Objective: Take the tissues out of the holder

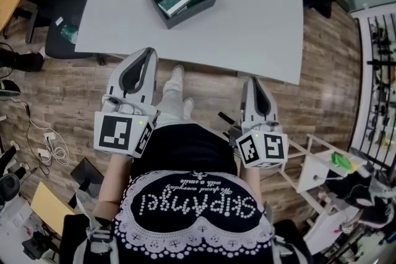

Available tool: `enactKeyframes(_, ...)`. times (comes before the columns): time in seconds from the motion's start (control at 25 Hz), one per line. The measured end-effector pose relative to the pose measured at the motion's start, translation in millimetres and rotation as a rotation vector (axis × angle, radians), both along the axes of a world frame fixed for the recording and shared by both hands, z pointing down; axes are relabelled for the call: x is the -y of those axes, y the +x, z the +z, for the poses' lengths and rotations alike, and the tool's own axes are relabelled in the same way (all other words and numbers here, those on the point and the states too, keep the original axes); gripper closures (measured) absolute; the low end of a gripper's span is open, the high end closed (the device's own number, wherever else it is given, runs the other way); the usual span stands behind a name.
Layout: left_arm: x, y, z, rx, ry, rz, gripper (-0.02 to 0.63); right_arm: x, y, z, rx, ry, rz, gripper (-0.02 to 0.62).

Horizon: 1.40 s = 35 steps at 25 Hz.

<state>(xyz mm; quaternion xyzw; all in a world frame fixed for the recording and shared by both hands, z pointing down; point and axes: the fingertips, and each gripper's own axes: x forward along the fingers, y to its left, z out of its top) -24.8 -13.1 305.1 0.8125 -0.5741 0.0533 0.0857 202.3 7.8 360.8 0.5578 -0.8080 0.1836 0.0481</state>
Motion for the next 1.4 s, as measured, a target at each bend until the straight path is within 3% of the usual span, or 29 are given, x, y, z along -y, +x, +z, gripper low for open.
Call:
enactKeyframes(0.76, 142.3, -49.2, -1.8, -0.013, 0.018, 0.105, 0.575, 128.7, -60.8, -14.1, -0.010, 0.029, 0.071, 0.560)
enactKeyframes(1.12, 161.1, -63.0, 7.6, -0.037, -0.010, 0.099, 0.575, 148.8, -75.9, -12.7, -0.024, 0.007, 0.059, 0.560)
enactKeyframes(1.4, 165.5, -70.1, 10.0, -0.035, -0.016, 0.042, 0.575, 161.4, -77.5, -10.4, -0.024, -0.001, 0.011, 0.560)
